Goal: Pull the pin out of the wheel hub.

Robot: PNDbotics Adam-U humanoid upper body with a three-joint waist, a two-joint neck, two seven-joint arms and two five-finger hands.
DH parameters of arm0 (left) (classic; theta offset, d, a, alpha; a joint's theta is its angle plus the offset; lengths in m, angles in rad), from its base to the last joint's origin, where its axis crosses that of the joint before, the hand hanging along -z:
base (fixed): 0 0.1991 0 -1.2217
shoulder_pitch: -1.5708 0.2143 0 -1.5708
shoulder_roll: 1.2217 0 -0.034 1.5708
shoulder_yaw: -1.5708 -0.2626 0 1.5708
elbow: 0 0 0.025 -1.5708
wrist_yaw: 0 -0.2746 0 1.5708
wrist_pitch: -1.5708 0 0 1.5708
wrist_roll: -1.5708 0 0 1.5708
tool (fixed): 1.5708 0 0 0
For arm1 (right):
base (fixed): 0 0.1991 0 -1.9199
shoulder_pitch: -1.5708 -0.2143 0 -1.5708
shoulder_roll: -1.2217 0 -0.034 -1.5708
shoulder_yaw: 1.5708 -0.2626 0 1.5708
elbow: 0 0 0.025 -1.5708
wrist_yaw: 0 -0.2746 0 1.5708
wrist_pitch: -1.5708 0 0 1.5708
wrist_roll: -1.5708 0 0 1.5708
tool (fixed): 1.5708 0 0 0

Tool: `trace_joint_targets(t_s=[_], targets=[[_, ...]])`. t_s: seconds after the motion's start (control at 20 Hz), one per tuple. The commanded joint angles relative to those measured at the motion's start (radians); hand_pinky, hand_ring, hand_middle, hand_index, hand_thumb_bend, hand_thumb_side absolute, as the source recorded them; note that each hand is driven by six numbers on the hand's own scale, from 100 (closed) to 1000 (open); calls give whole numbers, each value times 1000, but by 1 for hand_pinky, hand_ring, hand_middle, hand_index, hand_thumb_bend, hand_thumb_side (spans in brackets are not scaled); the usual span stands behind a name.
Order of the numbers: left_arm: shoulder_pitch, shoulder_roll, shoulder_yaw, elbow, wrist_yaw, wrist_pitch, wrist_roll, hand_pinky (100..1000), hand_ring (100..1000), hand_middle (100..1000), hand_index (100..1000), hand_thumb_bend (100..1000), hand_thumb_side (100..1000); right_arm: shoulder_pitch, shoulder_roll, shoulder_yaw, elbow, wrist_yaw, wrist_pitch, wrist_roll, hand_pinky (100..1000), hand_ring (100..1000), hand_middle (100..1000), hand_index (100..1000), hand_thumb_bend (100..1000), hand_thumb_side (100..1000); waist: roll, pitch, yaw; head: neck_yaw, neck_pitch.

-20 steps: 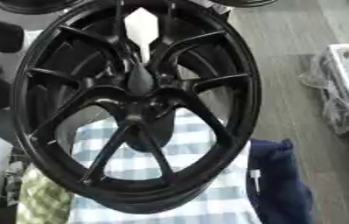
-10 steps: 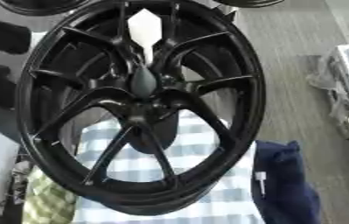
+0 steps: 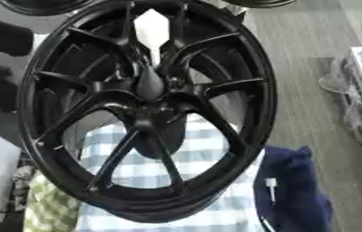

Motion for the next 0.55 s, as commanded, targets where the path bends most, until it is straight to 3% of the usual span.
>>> trace_joint_targets(t_s=[0.05,0.15,0.2,0.25,0.55], targets=[[-14,24,0,-15,-2,-2,-6,808,697,628,679,100,808,-33,-53,27,-47,-175,-24,-65,932,731,680,828,100,452,-1,-24,5,3,-5],[-18,22,-2,-15,-3,-3,-9,808,697,628,679,100,807,-63,-68,59,-64,-265,-52,-70,937,731,678,827,100,502,1,-25,9,2,-6],[-19,21,-4,-15,-3,-3,-10,808,697,628,680,100,807,-82,-75,77,-66,-301,-63,-62,939,732,677,828,100,485,2,-26,11,1,-6],[-20,20,-5,-16,-3,-4,-11,808,697,628,680,100,806,-101,-80,93,-62,-330,-70,-49,940,732,679,828,100,568,3,-27,12,1,-7],[-42,18,-20,-14,-8,-8,-26,807,695,627,679,100,797,-193,-81,173,0,-375,-62,55,934,721,671,824,100,484,9,-31,31,-3,-12]])
